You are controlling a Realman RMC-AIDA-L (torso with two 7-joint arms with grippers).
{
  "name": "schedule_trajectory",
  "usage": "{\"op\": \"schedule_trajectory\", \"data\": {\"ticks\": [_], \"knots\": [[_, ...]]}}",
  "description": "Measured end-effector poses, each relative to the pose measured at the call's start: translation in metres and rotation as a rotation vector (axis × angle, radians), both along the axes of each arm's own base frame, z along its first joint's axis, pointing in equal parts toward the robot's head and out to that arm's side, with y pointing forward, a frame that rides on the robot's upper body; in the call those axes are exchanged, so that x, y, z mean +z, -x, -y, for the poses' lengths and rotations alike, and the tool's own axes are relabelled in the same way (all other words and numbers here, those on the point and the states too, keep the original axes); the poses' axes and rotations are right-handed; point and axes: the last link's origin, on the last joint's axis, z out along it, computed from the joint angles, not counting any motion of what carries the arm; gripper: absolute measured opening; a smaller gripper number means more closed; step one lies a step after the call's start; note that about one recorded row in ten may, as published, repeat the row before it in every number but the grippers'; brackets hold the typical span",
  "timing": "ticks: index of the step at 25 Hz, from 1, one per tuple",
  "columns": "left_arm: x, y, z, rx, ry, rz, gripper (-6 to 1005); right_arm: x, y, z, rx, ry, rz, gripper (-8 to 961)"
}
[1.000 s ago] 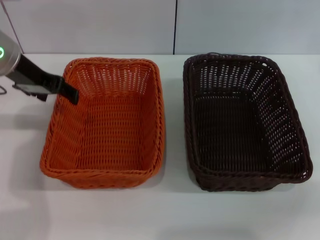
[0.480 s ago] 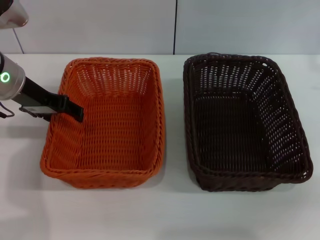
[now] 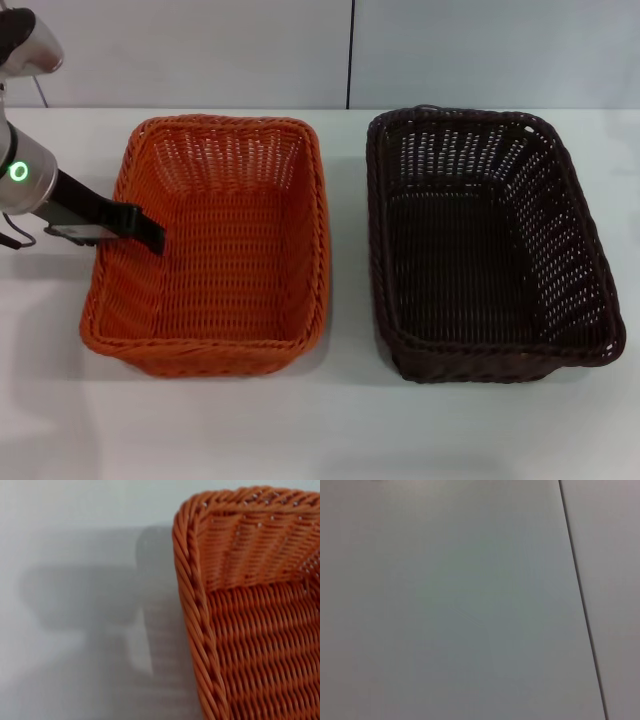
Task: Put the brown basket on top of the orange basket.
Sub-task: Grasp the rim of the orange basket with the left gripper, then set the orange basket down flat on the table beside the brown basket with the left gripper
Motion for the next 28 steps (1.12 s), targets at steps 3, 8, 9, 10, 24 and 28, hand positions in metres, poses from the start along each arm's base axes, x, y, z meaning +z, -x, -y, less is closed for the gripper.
{"op": "schedule_trajectory", "data": {"ticks": [3,8,9,10,24,28], "knots": [[0.003,0.000,-0.002,-0.010,-0.020,-0.005,726,0.000,0.000,0.000,0.000,0.001,0.000,565],[0.005,0.003,-0.005,-0.021,-0.050,-0.017,624,0.000,-0.001,-0.002,-0.011,0.005,0.001,567],[0.004,0.003,-0.006,-0.022,-0.051,-0.018,603,0.001,-0.001,-0.002,-0.014,0.005,0.002,567],[0.004,0.002,-0.007,-0.025,-0.051,-0.020,583,0.001,-0.001,-0.002,-0.014,0.005,0.002,567],[0.015,-0.006,-0.014,-0.073,-0.058,-0.048,185,0.005,-0.005,-0.002,-0.025,0.000,0.006,572],[0.046,-0.014,-0.017,-0.122,-0.042,-0.089,183,0.006,-0.006,-0.001,-0.027,0.000,0.007,573]]}}
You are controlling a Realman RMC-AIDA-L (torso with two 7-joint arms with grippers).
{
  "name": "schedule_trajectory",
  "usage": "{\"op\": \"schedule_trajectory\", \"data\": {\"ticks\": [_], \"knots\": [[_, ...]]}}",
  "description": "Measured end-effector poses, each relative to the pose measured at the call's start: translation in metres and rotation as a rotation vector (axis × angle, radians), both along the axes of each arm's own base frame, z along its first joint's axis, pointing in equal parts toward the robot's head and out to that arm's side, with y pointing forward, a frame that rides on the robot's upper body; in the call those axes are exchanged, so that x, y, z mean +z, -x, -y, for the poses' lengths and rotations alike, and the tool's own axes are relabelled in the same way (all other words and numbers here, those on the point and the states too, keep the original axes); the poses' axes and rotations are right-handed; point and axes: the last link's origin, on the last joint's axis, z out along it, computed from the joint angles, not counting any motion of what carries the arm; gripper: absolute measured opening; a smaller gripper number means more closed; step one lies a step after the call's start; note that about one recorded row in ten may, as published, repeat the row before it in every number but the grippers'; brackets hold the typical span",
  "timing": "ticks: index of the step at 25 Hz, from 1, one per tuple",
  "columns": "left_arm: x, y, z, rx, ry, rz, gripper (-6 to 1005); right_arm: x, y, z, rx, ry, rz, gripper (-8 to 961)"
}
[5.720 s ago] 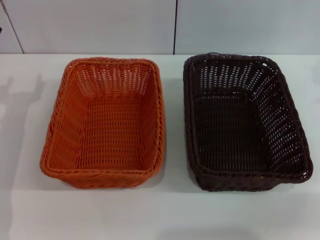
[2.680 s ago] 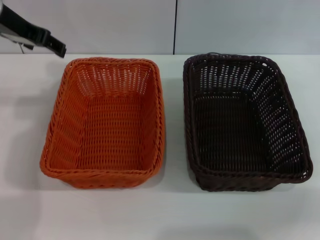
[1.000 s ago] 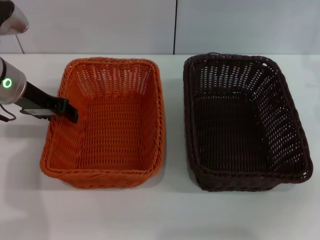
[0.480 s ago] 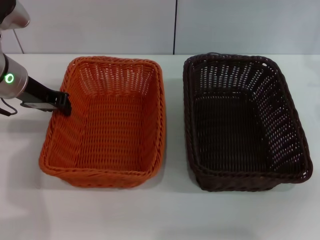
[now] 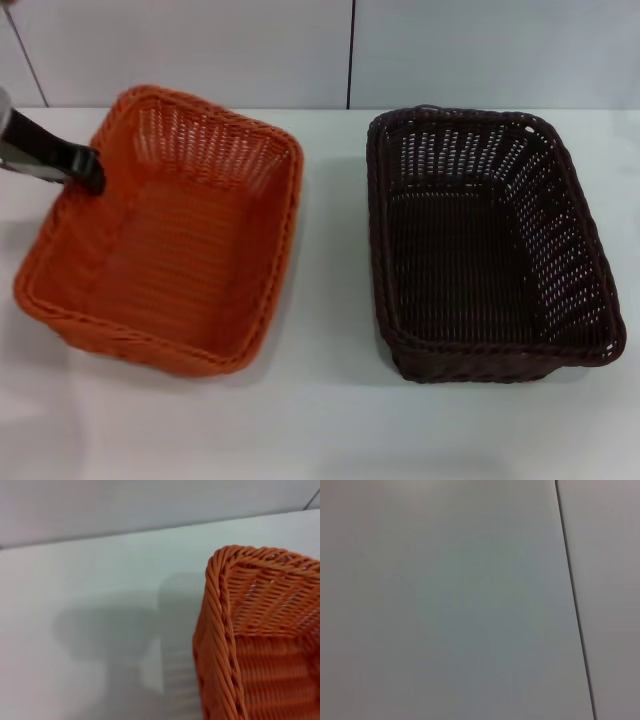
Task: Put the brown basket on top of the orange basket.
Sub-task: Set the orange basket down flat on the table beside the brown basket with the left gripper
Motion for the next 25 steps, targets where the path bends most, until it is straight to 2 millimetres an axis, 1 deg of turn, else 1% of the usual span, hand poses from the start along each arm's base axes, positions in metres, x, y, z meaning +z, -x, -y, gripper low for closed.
{"op": "schedule_trajectory", "data": {"ticks": [2,3,6,7,9,11,13,14,15,16,17,18,21,23,24,25], "knots": [[0.000,0.000,0.000,0.000,0.000,0.000,182,0.000,-0.001,0.000,-0.002,-0.001,0.000,574],[0.019,-0.014,0.001,-0.046,0.027,-0.024,182,0.000,-0.001,0.001,-0.003,-0.001,0.001,574],[0.033,-0.032,0.001,-0.119,0.071,-0.038,180,0.000,-0.002,0.001,-0.004,0.000,0.000,575],[0.038,-0.039,0.002,-0.156,0.115,-0.040,180,0.000,-0.002,0.001,-0.004,0.001,-0.001,576],[0.039,-0.041,0.002,-0.170,0.127,-0.039,179,-0.001,-0.002,0.001,-0.004,0.002,-0.002,576],[0.041,-0.049,0.002,-0.214,0.171,-0.033,178,-0.001,-0.002,0.001,-0.003,0.002,-0.003,577],[0.039,-0.053,0.002,-0.239,0.205,-0.029,177,-0.002,-0.002,0.001,-0.004,0.004,-0.004,578],[0.031,-0.055,0.003,-0.264,0.256,-0.012,176,-0.003,-0.002,0.002,-0.005,0.006,-0.006,578],[0.031,-0.055,0.003,-0.264,0.256,-0.012,176,-0.003,-0.002,0.002,-0.005,0.006,-0.006,578],[0.025,-0.056,0.003,-0.281,0.289,-0.001,175,-0.003,-0.002,0.002,-0.005,0.008,-0.006,579],[0.015,-0.058,0.002,-0.301,0.334,0.010,175,-0.005,-0.002,0.002,-0.004,0.012,-0.006,579],[0.015,-0.058,0.002,-0.301,0.334,0.010,175,-0.005,-0.002,0.002,-0.004,0.012,-0.006,579],[-0.003,-0.060,0.000,-0.323,0.395,0.019,174,-0.007,-0.001,0.002,-0.002,0.016,-0.007,580],[-0.024,-0.067,-0.001,-0.358,0.445,-0.004,174,-0.009,-0.002,0.003,-0.004,0.022,-0.011,581],[-0.024,-0.067,-0.001,-0.358,0.445,-0.004,174,-0.009,-0.002,0.003,-0.004,0.022,-0.011,581],[-0.033,-0.071,-0.001,-0.376,0.468,-0.025,174,-0.010,-0.003,0.004,-0.005,0.024,-0.013,582]]}}
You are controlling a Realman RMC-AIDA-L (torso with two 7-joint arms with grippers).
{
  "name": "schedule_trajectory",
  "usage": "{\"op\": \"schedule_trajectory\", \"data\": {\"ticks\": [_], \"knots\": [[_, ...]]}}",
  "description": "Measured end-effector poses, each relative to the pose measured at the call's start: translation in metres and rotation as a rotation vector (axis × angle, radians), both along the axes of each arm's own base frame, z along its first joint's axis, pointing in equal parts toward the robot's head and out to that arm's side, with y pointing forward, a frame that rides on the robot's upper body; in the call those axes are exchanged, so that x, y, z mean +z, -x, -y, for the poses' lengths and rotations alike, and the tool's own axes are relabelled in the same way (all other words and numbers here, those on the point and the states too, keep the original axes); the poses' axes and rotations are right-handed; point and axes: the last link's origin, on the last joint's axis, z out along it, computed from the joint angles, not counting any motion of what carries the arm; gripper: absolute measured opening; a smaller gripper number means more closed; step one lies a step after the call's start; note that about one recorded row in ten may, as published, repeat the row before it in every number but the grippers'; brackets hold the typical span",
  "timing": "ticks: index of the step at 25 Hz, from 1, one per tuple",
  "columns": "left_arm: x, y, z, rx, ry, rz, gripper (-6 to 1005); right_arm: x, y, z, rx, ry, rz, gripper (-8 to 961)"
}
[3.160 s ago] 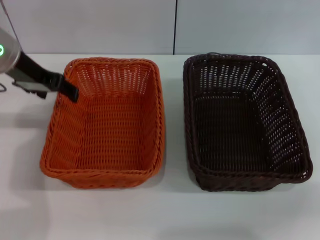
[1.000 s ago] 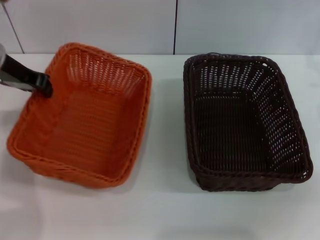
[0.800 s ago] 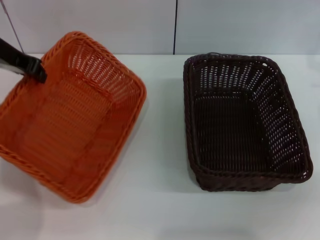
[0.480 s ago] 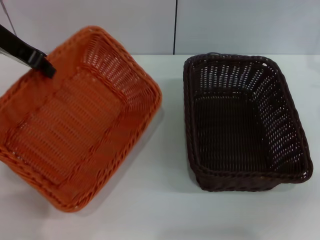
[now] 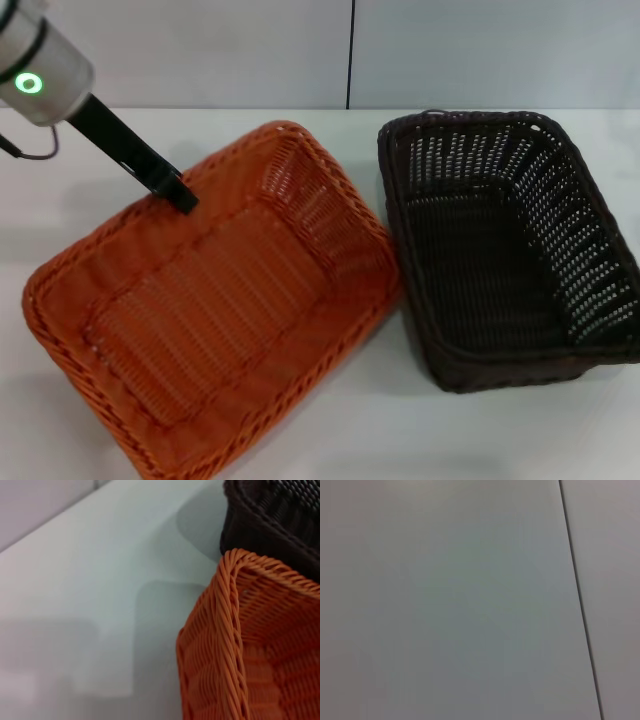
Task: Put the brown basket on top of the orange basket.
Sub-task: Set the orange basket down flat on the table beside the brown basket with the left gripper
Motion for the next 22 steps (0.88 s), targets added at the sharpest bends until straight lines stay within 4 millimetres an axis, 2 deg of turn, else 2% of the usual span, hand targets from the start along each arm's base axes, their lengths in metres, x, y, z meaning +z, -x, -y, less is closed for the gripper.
{"op": "schedule_trajectory", "data": {"ticks": [5,6,9,14,22], "knots": [[-0.014,-0.009,0.002,-0.028,0.031,-0.010,173,-0.003,-0.002,0.003,-0.003,0.002,-0.004,583],[-0.030,-0.021,0.004,-0.076,0.065,-0.011,173,-0.003,-0.003,0.003,-0.003,0.002,-0.004,584],[-0.053,-0.043,0.004,-0.200,0.107,-0.003,171,-0.007,-0.003,0.005,-0.005,0.007,-0.009,585],[-0.070,-0.055,0.001,-0.278,0.139,0.033,167,-0.009,-0.006,0.007,-0.010,0.011,-0.014,586],[-0.081,-0.068,0.002,-0.373,0.195,0.069,179,-0.013,-0.011,0.012,-0.022,0.019,-0.034,589]]}}
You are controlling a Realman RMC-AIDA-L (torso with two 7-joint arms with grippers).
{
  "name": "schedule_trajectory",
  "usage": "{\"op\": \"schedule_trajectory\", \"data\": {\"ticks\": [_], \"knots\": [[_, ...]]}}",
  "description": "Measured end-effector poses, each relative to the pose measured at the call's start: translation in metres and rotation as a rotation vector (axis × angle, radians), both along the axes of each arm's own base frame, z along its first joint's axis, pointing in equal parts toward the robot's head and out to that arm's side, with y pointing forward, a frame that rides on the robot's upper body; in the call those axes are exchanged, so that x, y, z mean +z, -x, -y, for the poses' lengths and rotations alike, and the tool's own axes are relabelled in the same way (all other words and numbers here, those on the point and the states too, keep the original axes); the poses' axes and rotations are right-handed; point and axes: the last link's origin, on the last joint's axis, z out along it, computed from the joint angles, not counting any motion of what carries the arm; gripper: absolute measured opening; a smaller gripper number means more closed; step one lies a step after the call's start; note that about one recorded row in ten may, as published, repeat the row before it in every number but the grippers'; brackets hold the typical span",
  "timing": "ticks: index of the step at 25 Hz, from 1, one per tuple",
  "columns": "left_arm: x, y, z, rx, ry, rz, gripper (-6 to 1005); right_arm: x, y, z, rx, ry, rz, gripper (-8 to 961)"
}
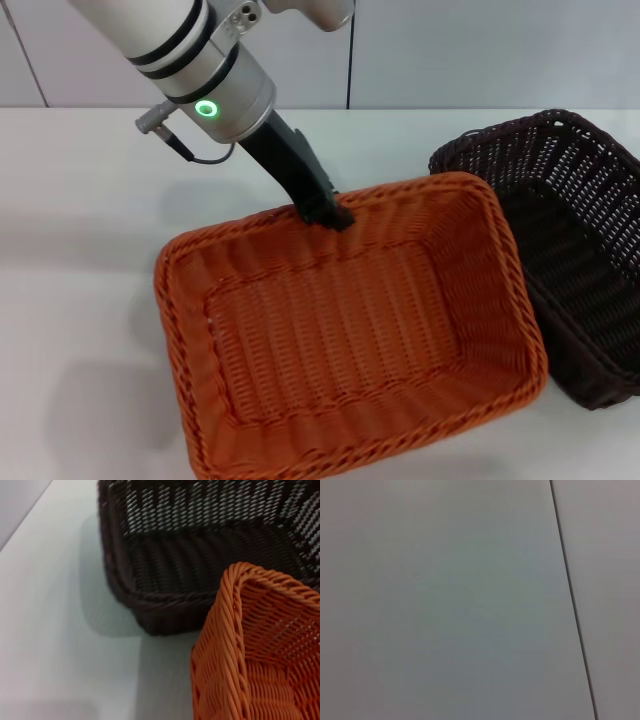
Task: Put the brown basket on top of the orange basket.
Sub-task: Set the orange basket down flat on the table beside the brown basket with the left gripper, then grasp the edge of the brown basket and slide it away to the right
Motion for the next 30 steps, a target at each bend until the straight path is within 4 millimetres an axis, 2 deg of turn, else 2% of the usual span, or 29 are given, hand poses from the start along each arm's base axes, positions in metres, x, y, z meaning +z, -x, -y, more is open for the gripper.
{"op": "schedule_trajectory", "data": {"ticks": [6,13,23,27,29,30], "knots": [[-0.005,-0.006,0.001,-0.031,0.012,0.029,193,-0.002,-0.001,0.001,-0.004,0.002,-0.011,591],[-0.009,-0.002,-0.003,-0.019,-0.038,-0.002,208,-0.002,-0.002,0.001,-0.007,0.003,-0.012,593],[0.003,0.005,-0.011,-0.014,-0.128,0.019,415,-0.002,0.000,0.000,-0.004,0.008,-0.011,597],[0.019,0.012,-0.022,0.007,-0.270,0.113,551,0.000,0.000,-0.001,-0.001,0.011,0.009,598],[0.025,0.016,-0.025,0.019,-0.319,0.156,628,0.009,-0.003,-0.001,0.021,0.028,0.028,599],[0.035,0.023,-0.030,0.032,-0.405,0.228,666,0.009,-0.003,-0.001,0.021,0.028,0.028,599]]}}
